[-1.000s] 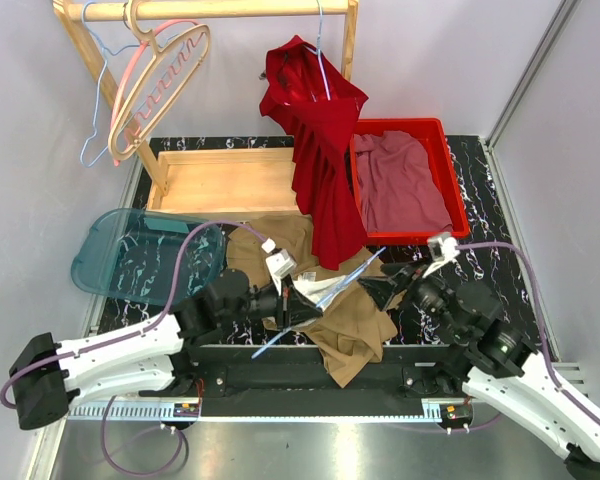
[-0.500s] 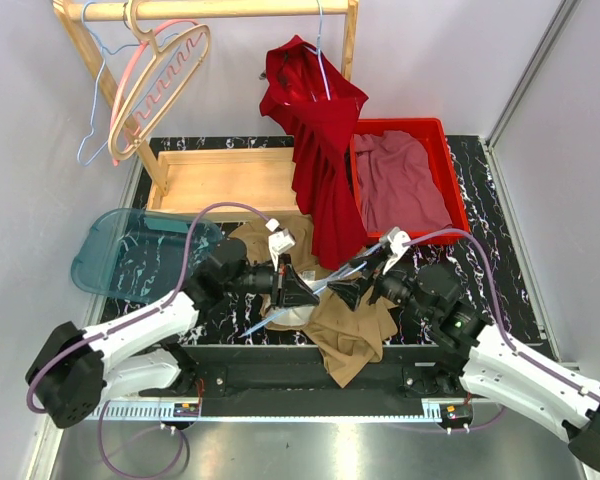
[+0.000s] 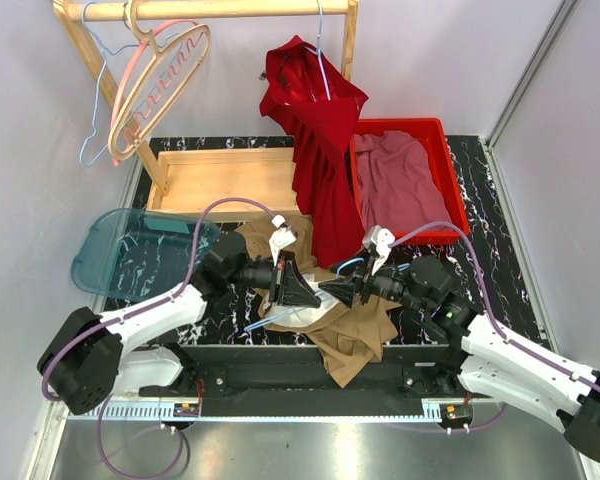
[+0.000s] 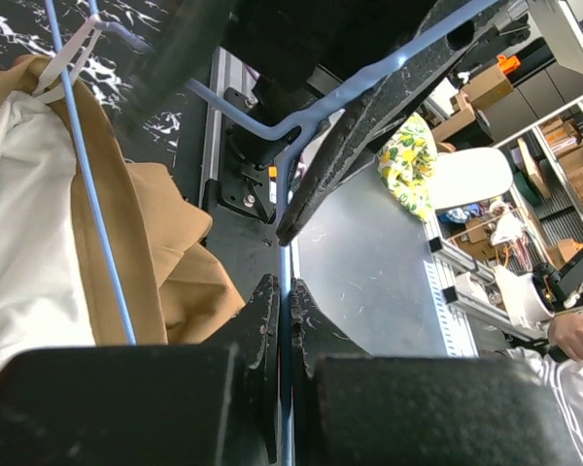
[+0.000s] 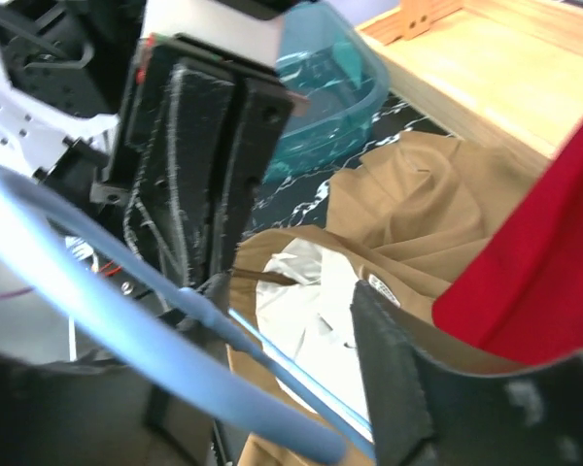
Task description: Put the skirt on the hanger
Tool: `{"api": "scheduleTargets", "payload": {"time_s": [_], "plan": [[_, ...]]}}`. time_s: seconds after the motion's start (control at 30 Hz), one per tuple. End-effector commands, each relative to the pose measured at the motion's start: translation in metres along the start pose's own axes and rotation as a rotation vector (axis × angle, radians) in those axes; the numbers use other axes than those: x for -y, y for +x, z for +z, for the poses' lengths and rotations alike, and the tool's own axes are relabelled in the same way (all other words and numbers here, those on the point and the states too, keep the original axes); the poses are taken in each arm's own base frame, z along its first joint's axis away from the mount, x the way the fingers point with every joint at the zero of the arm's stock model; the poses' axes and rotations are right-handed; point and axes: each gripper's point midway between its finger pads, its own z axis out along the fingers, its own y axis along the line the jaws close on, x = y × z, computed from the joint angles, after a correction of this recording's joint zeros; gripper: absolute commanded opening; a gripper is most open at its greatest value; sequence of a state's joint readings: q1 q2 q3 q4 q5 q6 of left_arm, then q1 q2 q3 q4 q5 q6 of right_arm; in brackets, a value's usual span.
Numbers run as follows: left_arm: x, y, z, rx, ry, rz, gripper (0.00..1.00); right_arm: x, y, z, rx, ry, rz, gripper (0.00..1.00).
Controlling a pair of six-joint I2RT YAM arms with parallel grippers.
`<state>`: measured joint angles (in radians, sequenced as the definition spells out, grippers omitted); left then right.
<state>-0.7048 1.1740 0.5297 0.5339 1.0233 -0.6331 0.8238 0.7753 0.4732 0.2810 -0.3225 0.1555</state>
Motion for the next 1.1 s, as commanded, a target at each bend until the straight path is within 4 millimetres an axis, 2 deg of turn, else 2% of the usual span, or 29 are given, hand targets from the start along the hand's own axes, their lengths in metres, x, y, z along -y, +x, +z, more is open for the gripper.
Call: {"api": "scheduleTargets", "payload": {"time_s": [0.0,0.1,0.13,0.17,0.2,0.33,0.4,0.43,0.5,0.53,0.6,0.63,0.67,0.7,0.73,0.8,0.83,0.87,0.93,0.97,1.03,1.07], "plan": [[0.014,-0.024,0.001,0.027,0.074,0.112,0.0,-0.01,-0.008,0.005,-0.012,-0.058,0.005,0.52],[-0.005,-0.035,-0.005,0.071,-0.014,0.094,0.01,-0.008,-0.004,0.006,-0.031,-0.046,0.028,0.33],[-0.011,-0.039,-0.007,0.085,-0.042,0.1,0.02,-0.007,-0.003,0.005,-0.035,-0.036,0.038,0.21],[-0.019,-0.039,-0.009,0.091,-0.082,0.074,0.02,-0.004,-0.002,0.005,-0.035,-0.013,0.055,0.19],[-0.028,-0.048,-0.015,0.129,-0.138,0.071,0.03,-0.004,-0.003,0.004,-0.034,-0.01,0.056,0.18],[-0.046,-0.062,-0.026,0.185,-0.252,0.058,0.07,0.0,-0.001,0.002,-0.043,0.022,0.07,0.14],[-0.05,-0.065,-0.029,0.199,-0.289,0.048,0.11,0.002,-0.002,0.002,-0.041,0.029,0.067,0.02],[-0.051,-0.068,-0.03,0.203,-0.303,0.049,0.22,0.003,-0.001,0.002,-0.044,0.036,0.068,0.0],[-0.059,-0.073,-0.033,0.225,-0.362,0.041,0.31,0.005,-0.002,0.003,-0.044,0.044,0.067,0.0],[-0.061,-0.075,-0.035,0.226,-0.383,0.042,0.45,0.007,-0.003,0.003,-0.039,0.056,0.063,0.0],[-0.071,-0.082,-0.042,0.257,-0.464,0.035,0.59,0.01,-0.004,0.004,-0.038,0.073,0.064,0.0],[-0.074,-0.083,-0.045,0.252,-0.496,0.032,0.65,0.014,-0.005,0.004,-0.038,0.096,0.063,0.0],[-0.072,-0.087,-0.05,0.269,-0.523,0.041,0.67,0.018,-0.004,0.003,-0.036,0.116,0.066,0.0],[-0.079,-0.094,-0.059,0.304,-0.598,0.043,0.7,0.02,-0.004,0.003,-0.035,0.131,0.066,0.0],[-0.081,-0.092,-0.066,0.303,-0.648,0.036,0.71,0.024,-0.004,0.002,-0.033,0.155,0.065,0.0],[-0.077,-0.103,-0.087,0.376,-0.754,0.058,0.72,0.029,-0.004,0.001,-0.027,0.184,0.072,0.0],[-0.076,-0.099,-0.094,0.381,-0.79,0.047,0.73,0.033,-0.004,0.0,-0.022,0.213,0.081,0.0],[-0.063,-0.102,-0.103,0.418,-0.802,0.062,0.72,0.035,-0.005,-0.001,-0.021,0.224,0.084,0.0],[-0.052,-0.091,-0.103,0.422,-0.767,0.049,0.71,0.04,-0.009,-0.002,0.0,0.259,0.091,0.0],[-0.03,-0.089,-0.099,0.428,-0.69,0.074,0.64,0.042,-0.01,-0.002,0.004,0.271,0.095,0.0],[-0.024,-0.068,-0.093,0.399,-0.632,0.046,0.59,0.044,-0.016,-0.001,0.017,0.285,0.097,0.0],[-0.022,-0.052,-0.09,0.381,-0.609,0.02,0.53,0.045,-0.016,0.0,0.014,0.289,0.104,0.0]]}}
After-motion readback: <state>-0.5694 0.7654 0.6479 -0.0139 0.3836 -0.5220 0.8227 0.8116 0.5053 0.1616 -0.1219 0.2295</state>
